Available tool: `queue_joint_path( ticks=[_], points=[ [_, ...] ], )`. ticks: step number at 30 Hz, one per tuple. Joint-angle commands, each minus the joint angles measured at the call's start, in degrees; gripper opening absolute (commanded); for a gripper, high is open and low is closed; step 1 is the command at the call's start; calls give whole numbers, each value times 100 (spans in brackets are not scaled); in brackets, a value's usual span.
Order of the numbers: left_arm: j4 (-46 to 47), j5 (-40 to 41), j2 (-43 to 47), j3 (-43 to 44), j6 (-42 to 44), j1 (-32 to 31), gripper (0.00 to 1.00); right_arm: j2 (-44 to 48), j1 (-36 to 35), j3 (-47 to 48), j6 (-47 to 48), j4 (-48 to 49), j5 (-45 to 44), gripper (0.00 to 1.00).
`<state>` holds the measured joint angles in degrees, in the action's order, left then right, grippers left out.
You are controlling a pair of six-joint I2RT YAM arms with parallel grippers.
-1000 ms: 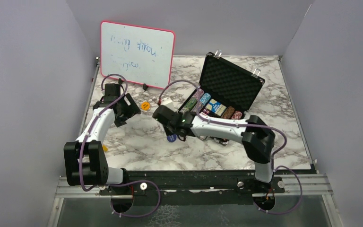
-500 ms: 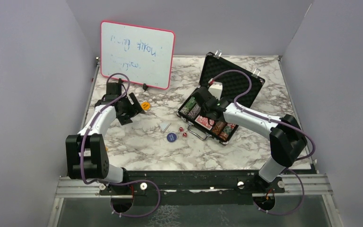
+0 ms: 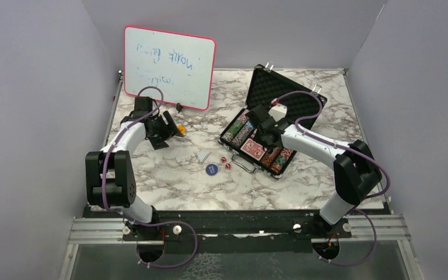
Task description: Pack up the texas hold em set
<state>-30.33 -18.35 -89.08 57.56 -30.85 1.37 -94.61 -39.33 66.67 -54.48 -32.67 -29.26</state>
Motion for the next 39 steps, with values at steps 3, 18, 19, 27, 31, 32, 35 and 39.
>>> queue_joint_path(
  ticks=[3, 18, 19, 27, 31, 32, 35, 39],
  points=[
    [80, -192, -122, 238, 25, -40, 76, -228, 100, 168, -414, -285, -4, 29],
    [80, -236, -287, 244, 9, -53, 76, -743, 101, 603, -431, -451, -262, 30],
    [84, -234, -286, 246, 17, -50, 76, -736, 101, 621, -412, -451, -308, 30],
    [84, -227, -294, 295, 27, -49, 76, -665, 206, 499, -281, -332, -316, 33],
    [80, -244, -294, 283, 28, -49, 76, -624, 381, 350, 148, 189, 52, 39],
    [82, -242, -288, 287, 29, -49, 76, -605, 423, 313, 332, 319, 253, 40],
    [88, -233, -294, 281, 39, -49, 76, -620, 523, 291, 640, 513, 518, 41],
    [93, -238, -295, 279, 53, -49, 75, -570, 621, 173, 1259, 847, 985, 41]
  ],
)
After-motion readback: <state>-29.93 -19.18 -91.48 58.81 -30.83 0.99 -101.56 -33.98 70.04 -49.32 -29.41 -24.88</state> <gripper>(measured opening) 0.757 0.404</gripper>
